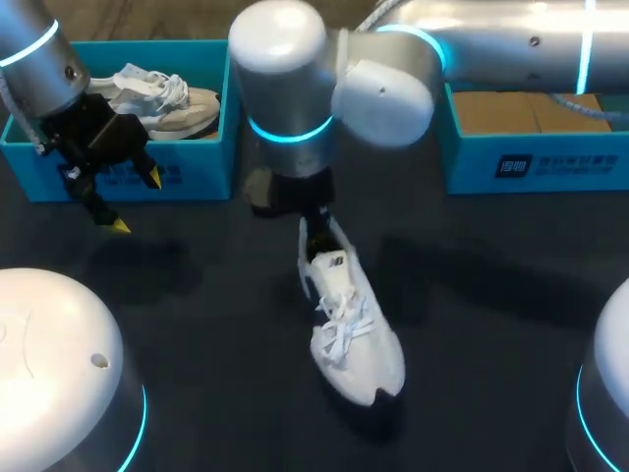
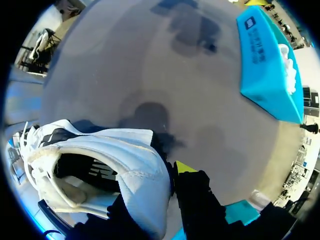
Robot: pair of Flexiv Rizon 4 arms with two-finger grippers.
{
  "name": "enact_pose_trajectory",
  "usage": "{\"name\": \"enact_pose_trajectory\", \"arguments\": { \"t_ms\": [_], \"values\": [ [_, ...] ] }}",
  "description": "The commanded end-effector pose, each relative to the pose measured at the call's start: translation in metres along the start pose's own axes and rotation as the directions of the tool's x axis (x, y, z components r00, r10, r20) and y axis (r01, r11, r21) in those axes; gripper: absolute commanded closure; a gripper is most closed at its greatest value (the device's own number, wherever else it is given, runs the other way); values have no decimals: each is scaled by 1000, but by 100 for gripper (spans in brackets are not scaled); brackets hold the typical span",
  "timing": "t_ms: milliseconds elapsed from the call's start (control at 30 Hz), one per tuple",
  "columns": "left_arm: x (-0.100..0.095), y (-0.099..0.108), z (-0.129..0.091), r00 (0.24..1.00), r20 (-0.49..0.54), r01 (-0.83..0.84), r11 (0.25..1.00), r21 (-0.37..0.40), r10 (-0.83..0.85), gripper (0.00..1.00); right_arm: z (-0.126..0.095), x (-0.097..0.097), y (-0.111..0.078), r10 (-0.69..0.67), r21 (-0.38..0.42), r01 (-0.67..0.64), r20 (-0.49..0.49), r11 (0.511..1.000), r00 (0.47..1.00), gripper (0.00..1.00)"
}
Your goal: Take the shoe out of the shoebox, open the shoe tongue, remove and reinsert the insole, then place the shoe into the shoebox
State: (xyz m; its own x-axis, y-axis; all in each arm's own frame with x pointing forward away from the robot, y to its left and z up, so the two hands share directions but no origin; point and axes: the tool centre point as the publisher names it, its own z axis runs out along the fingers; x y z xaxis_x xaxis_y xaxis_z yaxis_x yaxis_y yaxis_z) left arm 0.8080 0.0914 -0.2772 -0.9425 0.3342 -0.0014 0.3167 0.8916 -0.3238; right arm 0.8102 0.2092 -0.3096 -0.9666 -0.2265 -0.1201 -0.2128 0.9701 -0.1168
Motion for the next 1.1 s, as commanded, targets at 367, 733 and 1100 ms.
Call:
{"name": "enact_pose_trajectory", "arguments": {
  "t_ms": [367, 733, 1100],
  "values": [
    [0, 0, 0, 1000, -1, 0, 1000, -2, 0, 0, -55, -7, -41, -37, -64, 38, 16, 997, 999, 100],
    [0, 0, 0, 1000, -1, 0, 1000, -2, 0, 0, -57, -5, -38, -31, -64, 32, 17, 997, 999, 100],
    [0, 0, 0, 1000, -1, 0, 1000, -2, 0, 0, -72, -25, -43, -62, 3, 62, 2, 998, 998, 100]
  ]
}}
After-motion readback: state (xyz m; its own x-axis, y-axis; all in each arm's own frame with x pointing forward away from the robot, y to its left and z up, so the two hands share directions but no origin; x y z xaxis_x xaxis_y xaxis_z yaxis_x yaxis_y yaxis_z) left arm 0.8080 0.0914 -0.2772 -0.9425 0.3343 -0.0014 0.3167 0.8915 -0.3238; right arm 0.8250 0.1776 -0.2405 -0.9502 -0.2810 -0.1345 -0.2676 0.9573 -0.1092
